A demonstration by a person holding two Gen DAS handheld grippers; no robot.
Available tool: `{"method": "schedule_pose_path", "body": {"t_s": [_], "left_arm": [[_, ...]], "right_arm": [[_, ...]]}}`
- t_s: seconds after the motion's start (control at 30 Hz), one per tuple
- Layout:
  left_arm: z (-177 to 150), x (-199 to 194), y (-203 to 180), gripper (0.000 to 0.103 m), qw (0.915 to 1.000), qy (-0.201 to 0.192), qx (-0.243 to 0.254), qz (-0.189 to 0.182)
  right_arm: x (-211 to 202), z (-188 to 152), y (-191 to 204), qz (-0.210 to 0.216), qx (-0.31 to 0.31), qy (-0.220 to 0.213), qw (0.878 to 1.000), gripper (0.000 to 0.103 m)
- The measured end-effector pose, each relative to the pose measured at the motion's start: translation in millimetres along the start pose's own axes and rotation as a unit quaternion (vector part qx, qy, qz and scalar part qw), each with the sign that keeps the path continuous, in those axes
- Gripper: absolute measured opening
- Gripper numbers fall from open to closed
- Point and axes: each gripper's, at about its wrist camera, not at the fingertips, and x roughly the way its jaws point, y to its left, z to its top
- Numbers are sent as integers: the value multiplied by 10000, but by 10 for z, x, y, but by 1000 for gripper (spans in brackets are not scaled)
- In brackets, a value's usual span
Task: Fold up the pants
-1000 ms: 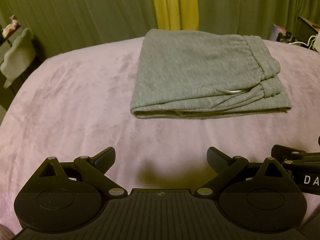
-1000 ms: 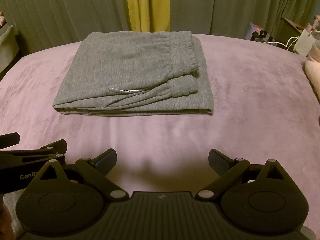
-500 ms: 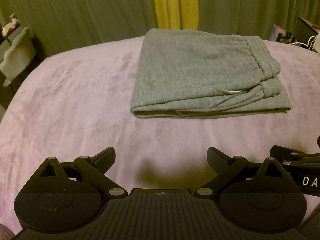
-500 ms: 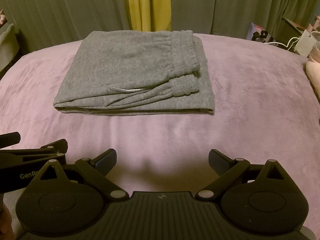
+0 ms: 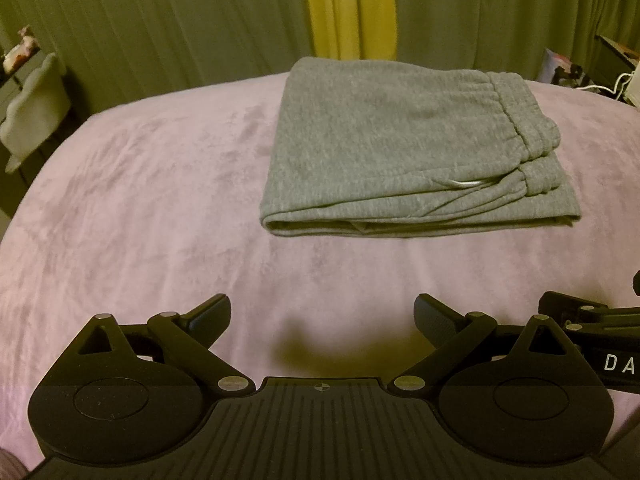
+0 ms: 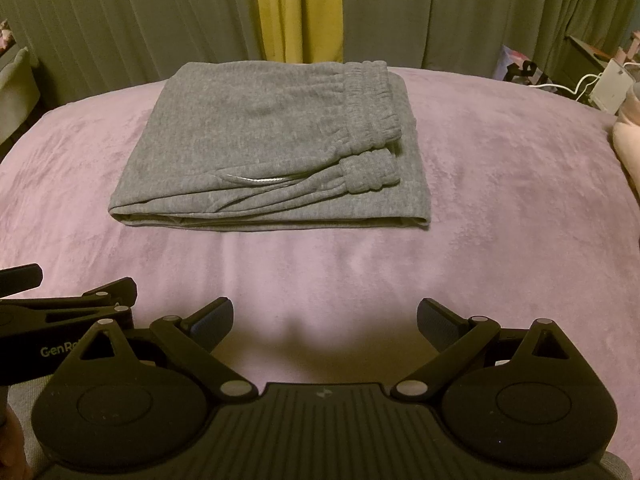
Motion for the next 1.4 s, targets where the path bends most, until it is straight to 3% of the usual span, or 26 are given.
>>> {"method": "schedule_pose_path", "body": {"t_s": [1.4], "left_arm": [[17, -4, 85, 101, 9998, -5, -177, -123]], "right_arm": [[10, -1, 18, 7, -23, -22, 10000, 99]]}}
